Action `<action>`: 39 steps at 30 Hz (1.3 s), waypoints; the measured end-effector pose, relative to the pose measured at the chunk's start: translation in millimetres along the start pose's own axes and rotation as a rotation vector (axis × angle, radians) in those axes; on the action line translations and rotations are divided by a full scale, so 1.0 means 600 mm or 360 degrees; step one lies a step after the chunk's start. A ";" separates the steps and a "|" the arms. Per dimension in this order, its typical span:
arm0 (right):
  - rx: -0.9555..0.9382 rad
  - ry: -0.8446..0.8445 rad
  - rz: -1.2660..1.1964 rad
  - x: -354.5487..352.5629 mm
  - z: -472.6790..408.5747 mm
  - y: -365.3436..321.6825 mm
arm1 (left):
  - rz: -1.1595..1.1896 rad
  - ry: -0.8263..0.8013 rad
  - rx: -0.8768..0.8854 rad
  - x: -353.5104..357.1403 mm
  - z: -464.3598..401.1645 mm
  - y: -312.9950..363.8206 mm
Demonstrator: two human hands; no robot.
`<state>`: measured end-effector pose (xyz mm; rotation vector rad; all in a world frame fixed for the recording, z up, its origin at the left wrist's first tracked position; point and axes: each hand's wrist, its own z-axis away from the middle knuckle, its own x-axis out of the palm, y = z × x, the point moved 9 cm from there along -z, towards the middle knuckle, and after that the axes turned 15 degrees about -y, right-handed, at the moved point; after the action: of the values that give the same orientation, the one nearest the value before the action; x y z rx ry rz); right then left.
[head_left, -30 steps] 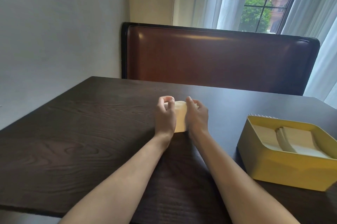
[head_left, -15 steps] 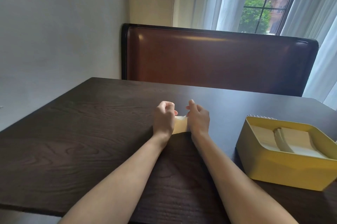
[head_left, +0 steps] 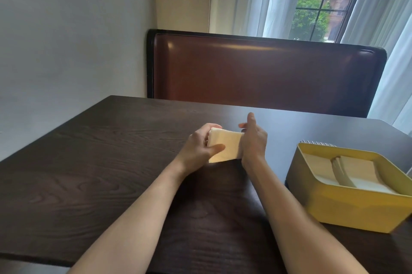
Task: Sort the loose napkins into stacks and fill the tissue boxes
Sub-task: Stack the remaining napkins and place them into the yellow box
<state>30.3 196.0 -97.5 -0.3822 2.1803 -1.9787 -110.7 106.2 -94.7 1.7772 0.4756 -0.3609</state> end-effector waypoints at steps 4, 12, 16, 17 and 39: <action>-0.0098 -0.0652 0.0166 0.051 -0.013 0.000 | 0.0053 0.0333 0.0029 -0.052 0.008 -0.010; -0.0163 -0.0898 0.0527 0.067 -0.011 0.011 | -0.0028 0.0255 -0.0103 -0.056 0.012 -0.032; -0.0182 -0.0979 0.0708 0.078 -0.007 0.015 | -0.0234 0.0165 -0.0098 -0.040 0.012 -0.023; -0.0187 -0.0984 0.0737 0.079 -0.006 0.014 | -0.0298 0.0144 -0.0105 -0.036 0.012 -0.023; -0.0076 -0.0896 0.0391 0.074 -0.012 0.025 | -0.0337 0.0249 -0.0013 -0.051 0.013 -0.013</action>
<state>-15.3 190.4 -109.5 -0.5658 1.8141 -1.4663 -141.2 96.3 -88.4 1.7594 0.7789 -0.3679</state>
